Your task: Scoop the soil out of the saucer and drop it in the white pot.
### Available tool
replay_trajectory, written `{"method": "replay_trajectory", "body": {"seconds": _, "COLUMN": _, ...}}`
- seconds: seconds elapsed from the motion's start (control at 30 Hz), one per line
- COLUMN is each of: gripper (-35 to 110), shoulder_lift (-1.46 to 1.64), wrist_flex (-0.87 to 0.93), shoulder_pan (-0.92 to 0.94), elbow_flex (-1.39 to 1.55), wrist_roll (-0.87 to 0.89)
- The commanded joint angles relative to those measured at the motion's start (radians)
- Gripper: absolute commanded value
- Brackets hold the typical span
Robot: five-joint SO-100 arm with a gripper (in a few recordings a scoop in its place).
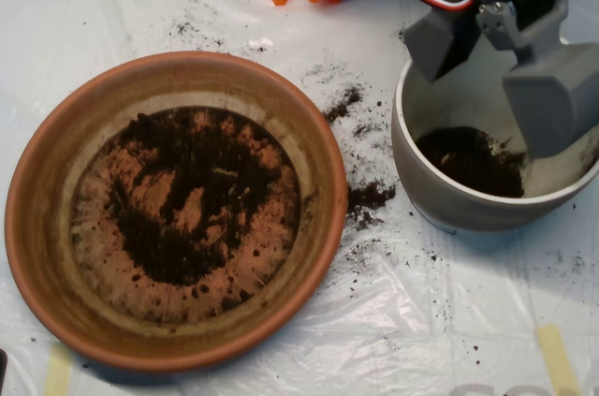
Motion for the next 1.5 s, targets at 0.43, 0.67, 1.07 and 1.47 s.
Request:
{"method": "replay_trajectory", "body": {"seconds": 0.43, "gripper": 46, "shoulder_lift": 0.149, "wrist_flex": 0.023, "shoulder_pan": 0.221, "elbow_flex": -0.146, "wrist_roll": 0.074}}
{"method": "replay_trajectory", "body": {"seconds": 0.67, "gripper": 50, "shoulder_lift": 0.161, "wrist_flex": 0.017, "shoulder_pan": 0.431, "elbow_flex": -0.114, "wrist_roll": 0.100}}
{"method": "replay_trajectory", "body": {"seconds": 1.07, "gripper": 51, "shoulder_lift": 0.249, "wrist_flex": -0.189, "shoulder_pan": 0.683, "elbow_flex": 0.337, "wrist_roll": 0.089}}
{"method": "replay_trajectory", "body": {"seconds": 1.47, "gripper": 58, "shoulder_lift": 0.175, "wrist_flex": -0.482, "shoulder_pan": 0.882, "elbow_flex": 0.770, "wrist_roll": 0.026}}
